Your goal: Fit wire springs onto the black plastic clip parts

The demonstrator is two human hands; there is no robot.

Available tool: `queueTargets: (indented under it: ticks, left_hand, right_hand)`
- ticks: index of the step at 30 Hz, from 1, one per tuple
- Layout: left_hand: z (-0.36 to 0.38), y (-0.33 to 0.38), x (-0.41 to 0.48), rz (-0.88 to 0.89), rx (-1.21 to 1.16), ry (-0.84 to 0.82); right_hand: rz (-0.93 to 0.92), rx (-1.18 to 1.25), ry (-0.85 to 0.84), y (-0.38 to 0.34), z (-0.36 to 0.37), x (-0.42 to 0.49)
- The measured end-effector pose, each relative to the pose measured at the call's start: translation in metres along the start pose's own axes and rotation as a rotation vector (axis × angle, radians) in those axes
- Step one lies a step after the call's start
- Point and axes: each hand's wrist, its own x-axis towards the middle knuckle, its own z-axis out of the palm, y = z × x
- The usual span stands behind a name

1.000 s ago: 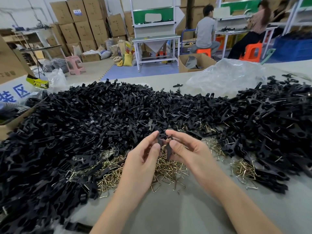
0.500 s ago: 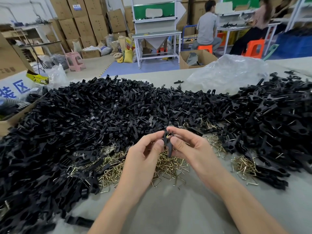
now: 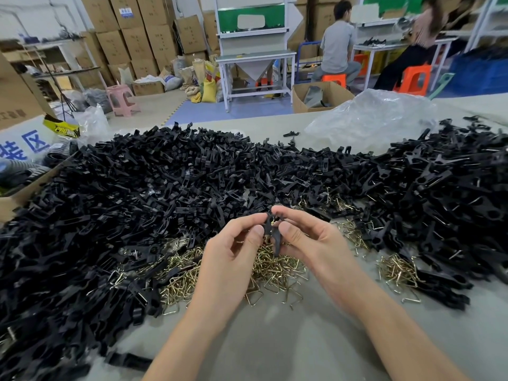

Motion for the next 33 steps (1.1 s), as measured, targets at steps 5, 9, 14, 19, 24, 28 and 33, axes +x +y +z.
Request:
queueTargets:
  ticks: [5,9,14,19,24,28,33]
  left_hand:
    - [0.000,0.001,-0.001,-0.018,0.002,-0.021]
    - [0.001,0.002,-0.001,-0.021,-0.018,-0.026]
    - [0.002,0.004,-0.003,-0.013,-0.042,-0.042]
    - [0.001,-0.003,-0.002,0.037,0.201,0.035]
    - [0.001,-0.014,-0.003,0.235,0.920,-0.106]
    - [0.003,-0.021,-0.003,0.270,1.026,-0.141]
    - [0.002,-0.020,-0.001,0.329,0.997,-0.083]
  right_hand:
    - [0.003,0.006,0.002,-0.001,0.001,-0.001]
    - [-0.004,-0.002,-0.004,-0.001,0.002,-0.001]
    - [0.008,0.007,-0.007,-0.001,0.001,-0.001]
    - [-0.054,-0.044,0.025,-0.001,-0.002,0.001]
    - [-0.106,0.021,0.268,0.001,-0.010,0.009]
    - [-0.110,0.032,0.333,0.005,-0.016,0.011]
    - [-0.110,0.014,0.333,0.009,-0.017,0.013]
